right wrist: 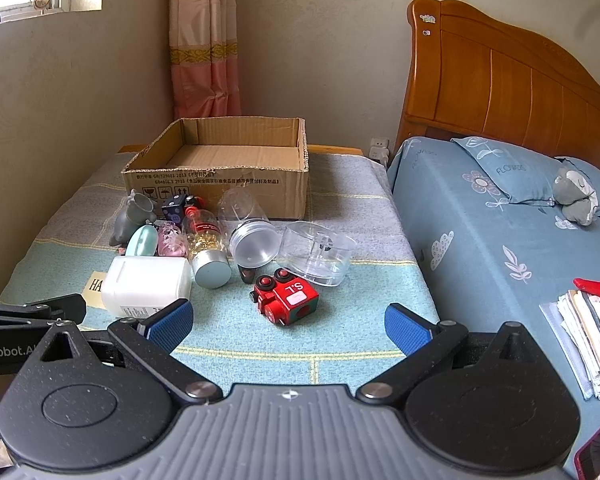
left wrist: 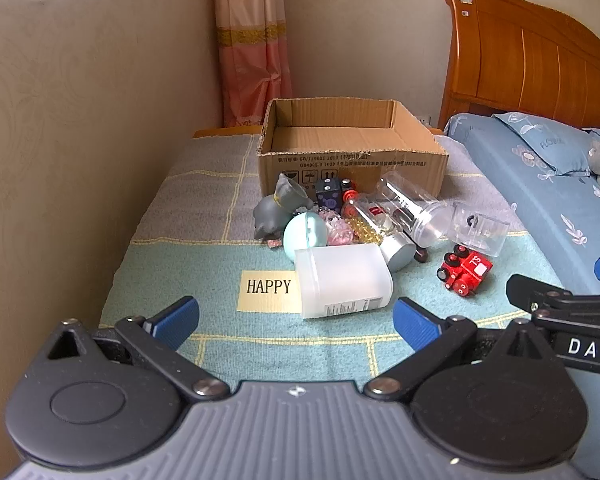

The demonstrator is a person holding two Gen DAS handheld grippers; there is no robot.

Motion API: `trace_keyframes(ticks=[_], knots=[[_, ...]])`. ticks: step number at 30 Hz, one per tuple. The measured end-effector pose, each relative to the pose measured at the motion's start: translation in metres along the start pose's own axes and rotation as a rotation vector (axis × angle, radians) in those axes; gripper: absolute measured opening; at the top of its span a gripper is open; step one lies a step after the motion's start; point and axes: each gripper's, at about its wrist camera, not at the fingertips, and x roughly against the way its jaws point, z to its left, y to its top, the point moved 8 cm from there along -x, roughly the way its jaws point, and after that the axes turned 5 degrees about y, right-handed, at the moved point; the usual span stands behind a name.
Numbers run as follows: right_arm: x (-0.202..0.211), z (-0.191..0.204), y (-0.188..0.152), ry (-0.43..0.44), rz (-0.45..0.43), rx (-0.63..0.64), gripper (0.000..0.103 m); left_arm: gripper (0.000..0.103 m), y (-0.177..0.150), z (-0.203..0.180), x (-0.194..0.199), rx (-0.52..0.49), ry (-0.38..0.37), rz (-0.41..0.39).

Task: Organize rigid objects

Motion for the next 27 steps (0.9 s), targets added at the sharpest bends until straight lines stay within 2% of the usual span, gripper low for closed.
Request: trace_keyframes(ticks=[27], knots=[[-0.0041,-0.0009,0.0043,0.006,0.000,0.003,0.103,0.102,0.0032,0.0008,-0.0061,0.008,-0.009,0.017]])
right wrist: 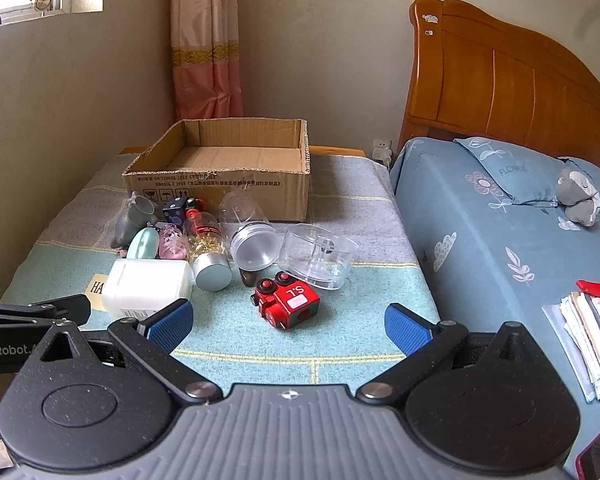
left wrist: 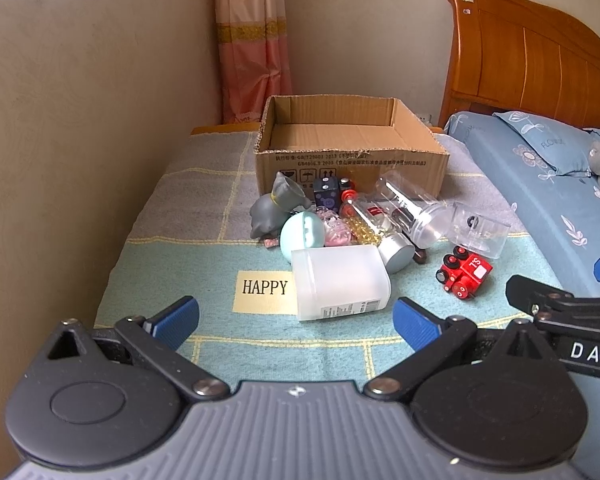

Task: Organize rigid objects

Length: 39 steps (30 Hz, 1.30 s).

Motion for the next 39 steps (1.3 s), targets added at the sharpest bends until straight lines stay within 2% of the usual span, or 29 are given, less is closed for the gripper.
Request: trace_keyframes(ticks=[5,16,25,36,39], knots=[[-0.003,-0.001,0.000,0.002,0.004,0.000,0.103,0.102,0.001,-0.003,-0.007,-0.009,-0.007,0.004],[-0.021,-0.011,0.002,0.010,0.012,0.011,0.103,0.102,0.008,-0.017,-0.030,-0.063,-0.072,0.019],[-0.037,-0.021,0.004,0.059,-0.005,0.033,0.103,0.102,0.015,-0.030,-0.064,-0.137,-0.073,0.045],[-0.077,-0.042,-0.010,0.078,0.051,0.051,0.103,0.103,0.017,-0.038,-0.108,-0.167,-0.065,0.102],[-0.083,-0.046,-0.014,0.085,0.061,0.048,0.103,0.102,0.019,-0.040,-0.113,-0.150,-0.094,0.093]])
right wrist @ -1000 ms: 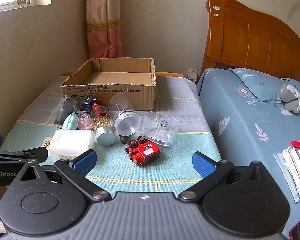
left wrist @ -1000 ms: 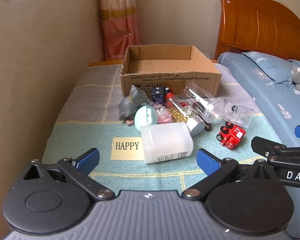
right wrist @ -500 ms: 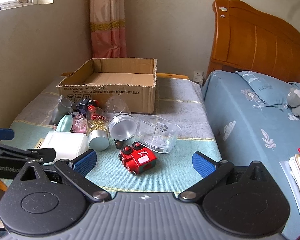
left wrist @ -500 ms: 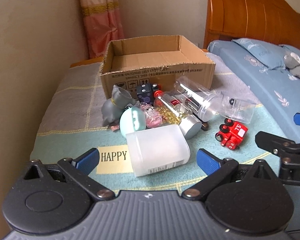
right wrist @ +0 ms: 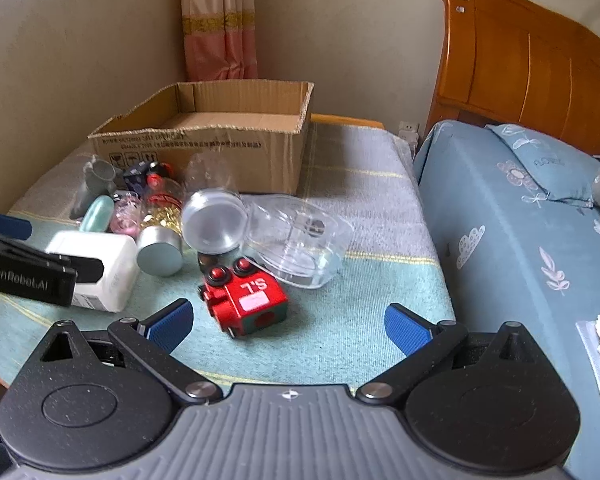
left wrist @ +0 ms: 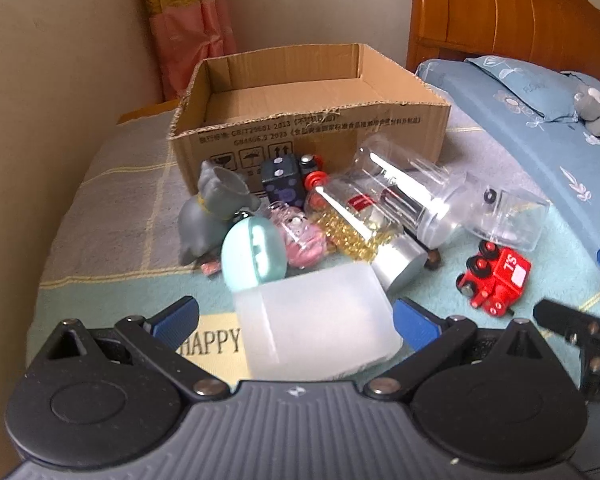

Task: Organize rigid objects
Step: 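Grasp the white plastic bottle with the left tool while the right tool grasps the red toy train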

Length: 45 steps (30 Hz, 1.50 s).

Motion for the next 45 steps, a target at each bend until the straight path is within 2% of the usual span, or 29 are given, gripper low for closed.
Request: trace_keyframes(ticks=[6,9,18,23,31,35,45], knots=[[-0.012,-0.005,-0.011,0.037,0.026,-0.008,0.103,0.102,0.005,-0.010,-0.010,-0.032,-0.018,0.002],[-0.023,-0.005,-0.015,0.056,0.046,-0.012,0.103,0.102,0.004,-0.013,-0.015,-0.059,0.001,0.012],[-0.047,0.001,-0.022,0.082,0.091,0.023,0.103,0.102,-0.012,0.011,-0.005,-0.129,-0.019,0.020],[-0.051,0.010,-0.022,0.096,0.069,0.079,0.103,0.102,-0.022,0.026,-0.003,-0.139,-0.058,0.021],[-0.055,0.010,-0.021,0.151,-0.030,0.130,0.103,0.102,-0.033,0.027,-0.025,-0.112,-0.093,0.067],[-0.060,0.015,-0.016,0.154,-0.008,0.137,0.103,0.103,-0.033,0.030,-0.031,-0.080,-0.122,0.078],[-0.058,0.055,-0.019,0.300,0.014,0.262,0.103,0.103,-0.038,0.038,-0.028,-0.101,-0.142,0.038]])
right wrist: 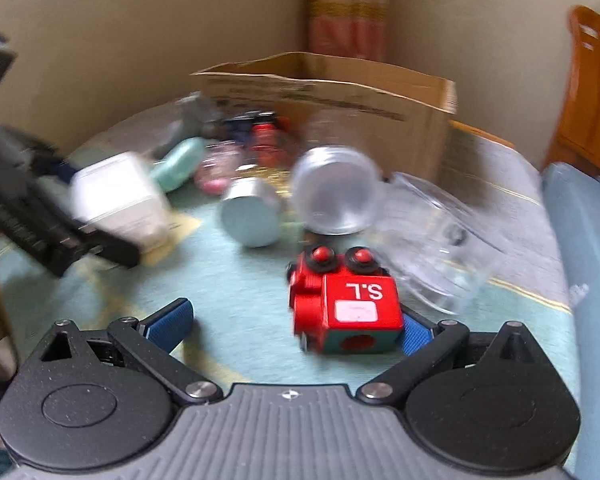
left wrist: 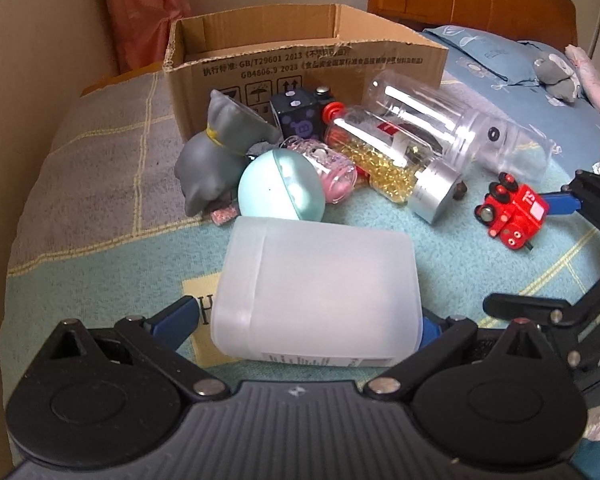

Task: Organize rigid objects
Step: 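Grasp the white plastic bottle with the left tool while the right tool grasps the red toy train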

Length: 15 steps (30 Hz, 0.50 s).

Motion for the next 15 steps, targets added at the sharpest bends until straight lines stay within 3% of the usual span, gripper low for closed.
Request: trace_keyframes(ticks=[15], knots=[[-0.003,0.003,0.002,-0.016,-0.012,-0.016,0.103,0.102,0.011,-0.017,-0.003,-0.070,-0.043,-0.020]])
